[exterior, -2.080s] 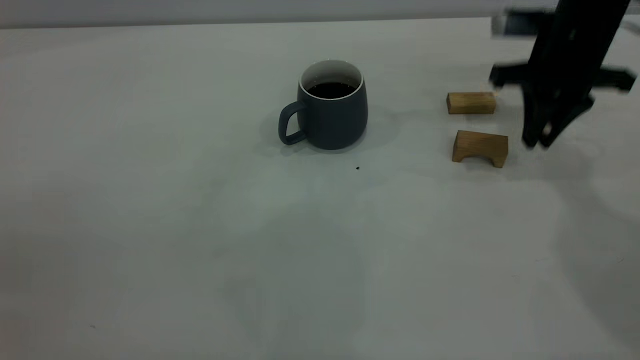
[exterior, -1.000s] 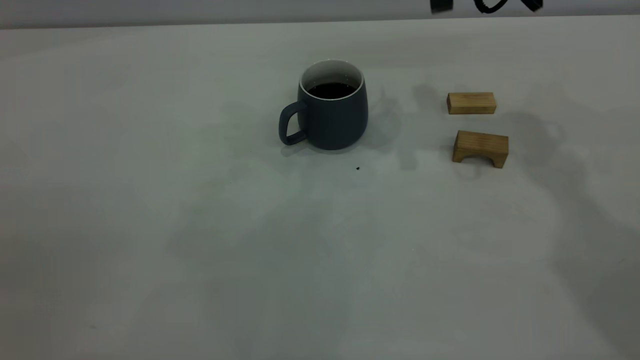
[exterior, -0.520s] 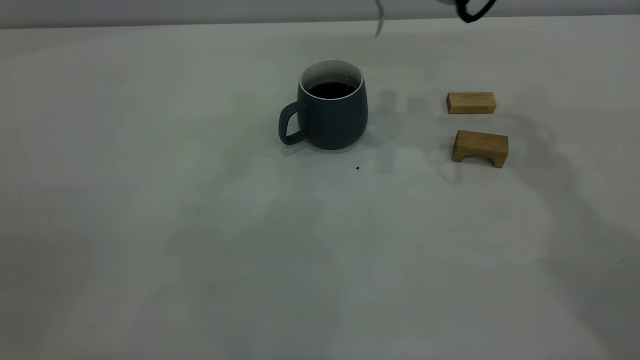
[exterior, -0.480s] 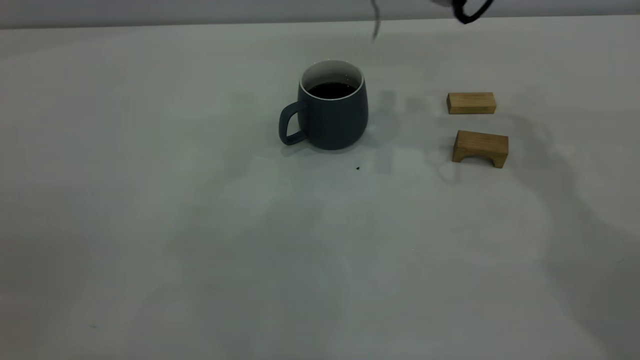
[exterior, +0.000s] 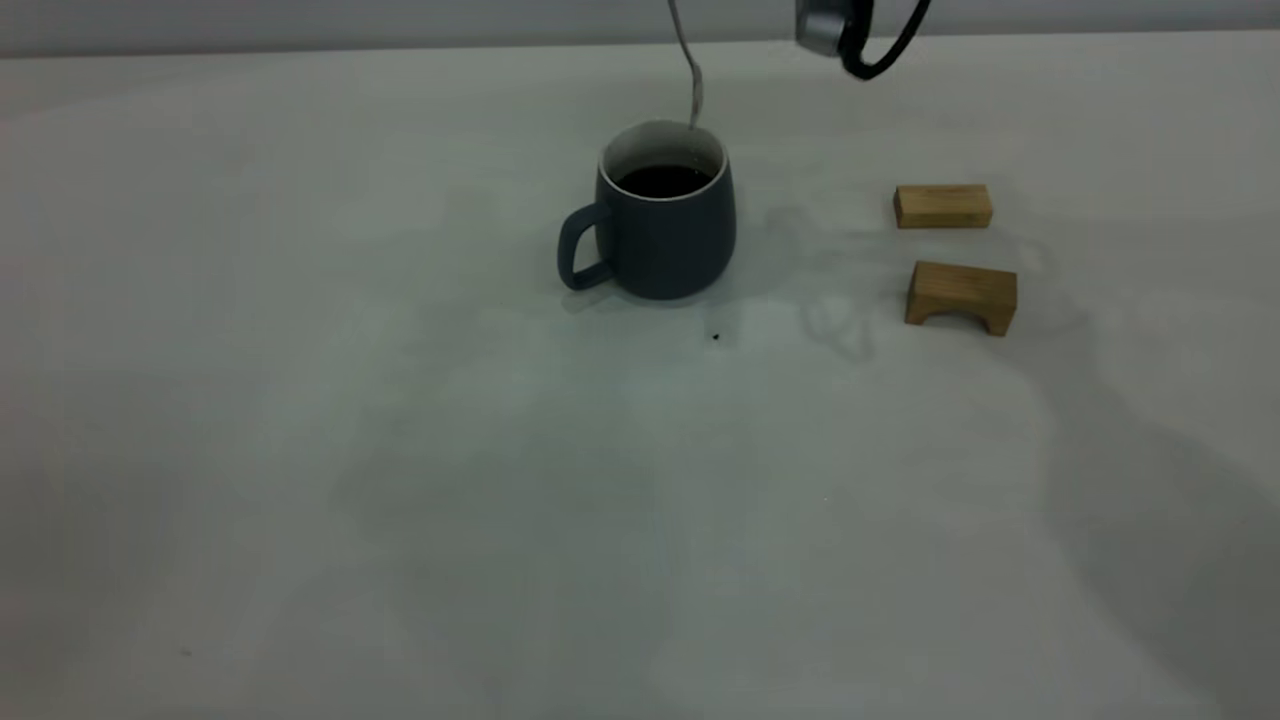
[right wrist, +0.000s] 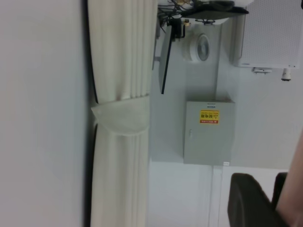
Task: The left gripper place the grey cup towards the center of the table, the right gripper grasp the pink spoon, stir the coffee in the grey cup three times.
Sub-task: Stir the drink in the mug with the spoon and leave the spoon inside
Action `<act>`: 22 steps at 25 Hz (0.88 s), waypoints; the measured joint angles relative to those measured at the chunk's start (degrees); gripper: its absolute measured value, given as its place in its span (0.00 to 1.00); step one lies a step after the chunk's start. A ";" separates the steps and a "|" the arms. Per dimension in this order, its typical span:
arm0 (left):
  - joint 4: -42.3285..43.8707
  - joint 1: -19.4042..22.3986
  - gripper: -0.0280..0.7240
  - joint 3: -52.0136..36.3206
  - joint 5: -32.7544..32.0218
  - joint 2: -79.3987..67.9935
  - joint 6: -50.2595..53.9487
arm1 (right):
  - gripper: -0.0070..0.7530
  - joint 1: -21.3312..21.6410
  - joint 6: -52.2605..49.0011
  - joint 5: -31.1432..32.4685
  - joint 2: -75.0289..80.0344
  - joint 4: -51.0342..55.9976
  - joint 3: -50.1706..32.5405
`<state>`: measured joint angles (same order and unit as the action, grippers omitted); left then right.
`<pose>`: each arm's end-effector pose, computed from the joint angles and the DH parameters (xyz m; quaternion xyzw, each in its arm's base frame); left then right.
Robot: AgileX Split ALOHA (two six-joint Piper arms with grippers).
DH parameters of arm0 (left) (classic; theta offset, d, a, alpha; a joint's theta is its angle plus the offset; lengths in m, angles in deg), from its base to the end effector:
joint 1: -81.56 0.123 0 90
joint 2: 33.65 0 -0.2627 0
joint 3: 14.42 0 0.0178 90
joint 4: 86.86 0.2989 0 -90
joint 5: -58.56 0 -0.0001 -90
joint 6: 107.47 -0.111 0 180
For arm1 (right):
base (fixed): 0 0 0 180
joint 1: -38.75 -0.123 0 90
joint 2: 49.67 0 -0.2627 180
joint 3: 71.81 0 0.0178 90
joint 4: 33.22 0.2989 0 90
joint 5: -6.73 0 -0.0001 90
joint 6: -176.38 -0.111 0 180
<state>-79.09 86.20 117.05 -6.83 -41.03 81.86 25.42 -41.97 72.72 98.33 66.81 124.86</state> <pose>0.0700 0.0194 0.2820 -0.1113 0.8625 0.0475 0.4914 0.4679 0.2135 0.0617 -0.5414 -0.5306 -0.5383 0.3682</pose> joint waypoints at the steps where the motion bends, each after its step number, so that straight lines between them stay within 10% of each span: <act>1: 0.00 0.00 0.79 0.00 0.00 0.00 -0.05 | 0.17 0.00 0.00 0.00 1.36 0.00 1.54; 22: 0.00 0.00 0.79 0.00 0.00 0.00 -0.05 | 0.17 -1.29 -2.48 0.01 12.98 0.04 8.43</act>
<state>-79.09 86.20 117.05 -6.83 -41.03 81.80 24.12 -44.46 72.73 111.31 66.85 133.29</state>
